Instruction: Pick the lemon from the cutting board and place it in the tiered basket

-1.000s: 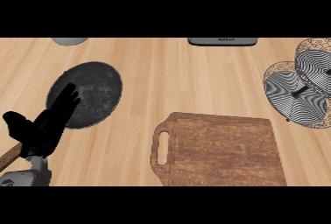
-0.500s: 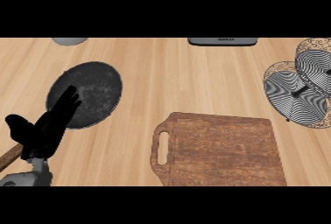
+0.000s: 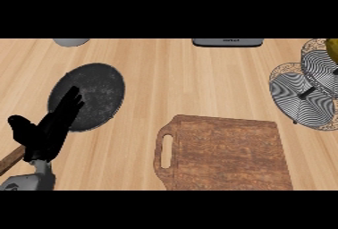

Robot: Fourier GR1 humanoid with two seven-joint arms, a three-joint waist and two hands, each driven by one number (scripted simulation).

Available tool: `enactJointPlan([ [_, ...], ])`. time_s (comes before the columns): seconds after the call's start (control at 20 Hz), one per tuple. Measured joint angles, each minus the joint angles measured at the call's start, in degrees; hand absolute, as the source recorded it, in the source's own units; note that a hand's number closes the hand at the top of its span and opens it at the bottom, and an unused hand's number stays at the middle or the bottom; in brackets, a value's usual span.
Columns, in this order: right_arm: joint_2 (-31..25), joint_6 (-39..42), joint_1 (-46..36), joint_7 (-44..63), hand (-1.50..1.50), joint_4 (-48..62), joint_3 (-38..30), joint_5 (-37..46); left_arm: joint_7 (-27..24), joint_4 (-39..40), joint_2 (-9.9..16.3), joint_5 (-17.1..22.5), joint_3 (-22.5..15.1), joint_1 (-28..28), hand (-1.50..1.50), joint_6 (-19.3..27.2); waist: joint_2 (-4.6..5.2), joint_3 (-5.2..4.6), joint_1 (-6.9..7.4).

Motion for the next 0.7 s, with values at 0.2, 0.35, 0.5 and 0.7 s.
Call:
enactJointPlan([
  [0.2,1.5,-2.0,-3.2,-1.8,-1.5,3.7,0.5,1.2,-0.1,1.5,0.4,0.2,0.9,-1.4,0.0,-1.0,-0.16,-0.17,-0.03],
  [0.35,1.6,-2.1,-5.2,-3.4,-1.5,6.7,0.8,2.0,-0.3,0.0,-0.4,-0.4,0.5,0.3,0.0,-0.9,-0.17,-0.2,0.05],
  [0.5,1.8,-1.8,-6.9,-4.0,-1.5,8.4,-0.3,0.9,-0.6,-0.6,0.2,0.3,1.5,1.3,0.0,-2.0,-0.08,-0.1,0.03],
  [0.7,2.8,-1.1,-9.1,-2.6,-1.5,9.8,-3.0,-2.4,0.7,-0.8,0.1,0.4,1.7,0.5,0.0,-1.9,-0.04,-0.02,-0.13],
])
